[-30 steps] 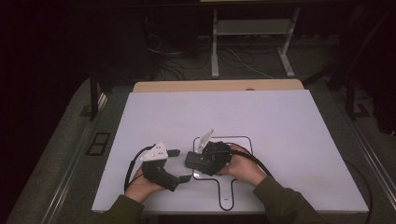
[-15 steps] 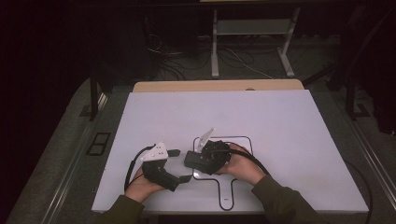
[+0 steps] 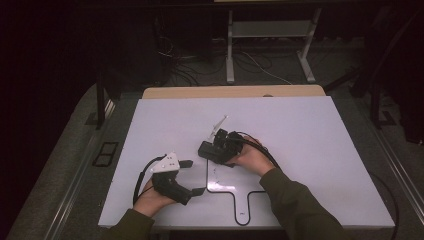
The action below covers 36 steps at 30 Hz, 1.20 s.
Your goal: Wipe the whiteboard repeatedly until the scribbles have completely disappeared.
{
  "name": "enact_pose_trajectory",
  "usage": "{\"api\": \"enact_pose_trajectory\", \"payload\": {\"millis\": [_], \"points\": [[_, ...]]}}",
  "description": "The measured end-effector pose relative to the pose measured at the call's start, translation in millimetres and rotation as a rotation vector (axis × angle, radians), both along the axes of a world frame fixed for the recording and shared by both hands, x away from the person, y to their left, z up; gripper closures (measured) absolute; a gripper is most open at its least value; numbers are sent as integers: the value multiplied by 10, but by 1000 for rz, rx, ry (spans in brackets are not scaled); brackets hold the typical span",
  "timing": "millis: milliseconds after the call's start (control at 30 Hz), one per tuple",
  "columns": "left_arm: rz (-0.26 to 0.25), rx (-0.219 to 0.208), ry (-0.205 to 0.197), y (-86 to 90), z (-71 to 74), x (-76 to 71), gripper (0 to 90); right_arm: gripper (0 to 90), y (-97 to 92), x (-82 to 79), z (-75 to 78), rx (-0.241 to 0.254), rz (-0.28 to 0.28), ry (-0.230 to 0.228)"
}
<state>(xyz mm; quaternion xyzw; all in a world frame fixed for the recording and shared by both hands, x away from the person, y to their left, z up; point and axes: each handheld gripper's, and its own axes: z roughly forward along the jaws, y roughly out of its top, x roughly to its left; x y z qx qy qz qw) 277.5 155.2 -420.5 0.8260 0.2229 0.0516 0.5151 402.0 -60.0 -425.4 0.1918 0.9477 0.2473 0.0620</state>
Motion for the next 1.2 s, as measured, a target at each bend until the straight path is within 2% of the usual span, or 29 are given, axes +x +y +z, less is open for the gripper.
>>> {"api": "enact_pose_trajectory", "payload": {"millis": [200,367,1000,1100,1200], "points": [[-1,-1,4,0,-5,2,0,387,4,154,-2,-1,-35,-1],[-1,-1,2,1,-3,1,0,387,20,87,5,-14,-26,-6],[2,0,0,-16,1,-8,0,387,4,-707,5,-15,150,-24],[1,3,-2,-16,1,-5,0,387,7,-797,10,-16,175,-15],[1,1,-1,-24,3,-10,0,388,0,-774,7,-9,175,-7]]}}
